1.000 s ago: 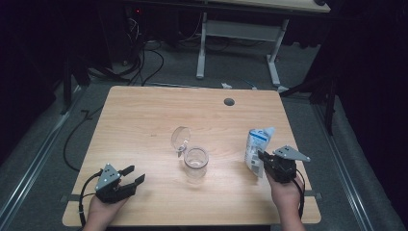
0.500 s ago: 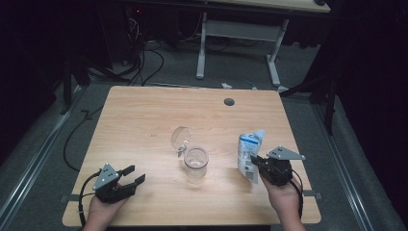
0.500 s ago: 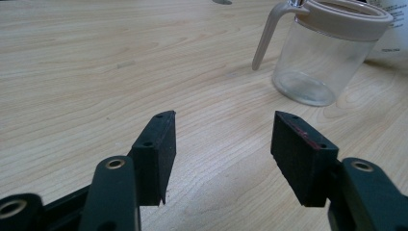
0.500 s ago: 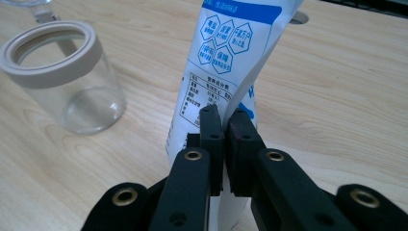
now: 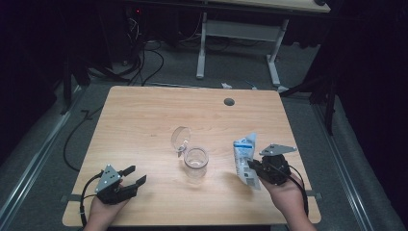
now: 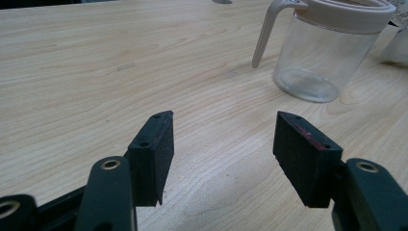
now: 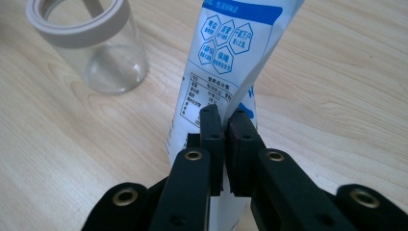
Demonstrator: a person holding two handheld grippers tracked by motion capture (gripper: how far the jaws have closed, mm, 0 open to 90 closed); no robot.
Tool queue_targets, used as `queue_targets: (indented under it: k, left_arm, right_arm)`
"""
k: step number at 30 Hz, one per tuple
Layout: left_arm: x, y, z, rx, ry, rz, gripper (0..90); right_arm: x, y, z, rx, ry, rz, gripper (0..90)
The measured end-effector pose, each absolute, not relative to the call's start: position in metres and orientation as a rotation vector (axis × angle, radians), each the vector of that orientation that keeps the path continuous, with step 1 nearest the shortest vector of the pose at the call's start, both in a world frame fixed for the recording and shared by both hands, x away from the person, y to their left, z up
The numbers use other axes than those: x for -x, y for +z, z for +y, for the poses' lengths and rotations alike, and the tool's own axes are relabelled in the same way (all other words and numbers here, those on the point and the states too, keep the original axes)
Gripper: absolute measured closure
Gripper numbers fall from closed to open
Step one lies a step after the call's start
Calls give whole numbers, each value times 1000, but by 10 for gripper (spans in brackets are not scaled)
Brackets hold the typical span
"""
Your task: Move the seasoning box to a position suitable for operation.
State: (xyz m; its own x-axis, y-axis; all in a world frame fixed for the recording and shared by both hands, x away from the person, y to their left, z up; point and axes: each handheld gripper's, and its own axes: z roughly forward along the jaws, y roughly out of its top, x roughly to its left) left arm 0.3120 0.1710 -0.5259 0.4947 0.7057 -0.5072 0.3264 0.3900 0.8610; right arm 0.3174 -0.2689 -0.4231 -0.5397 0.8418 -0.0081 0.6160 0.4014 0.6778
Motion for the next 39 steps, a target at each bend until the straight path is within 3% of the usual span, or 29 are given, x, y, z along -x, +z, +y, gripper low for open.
queue_targets:
  k: [39]
  left_arm:
    - [-309,-527,167,-1216,293,1077,406]
  right_arm:
    - [-330,-405,-243,-1218,500,2624,878]
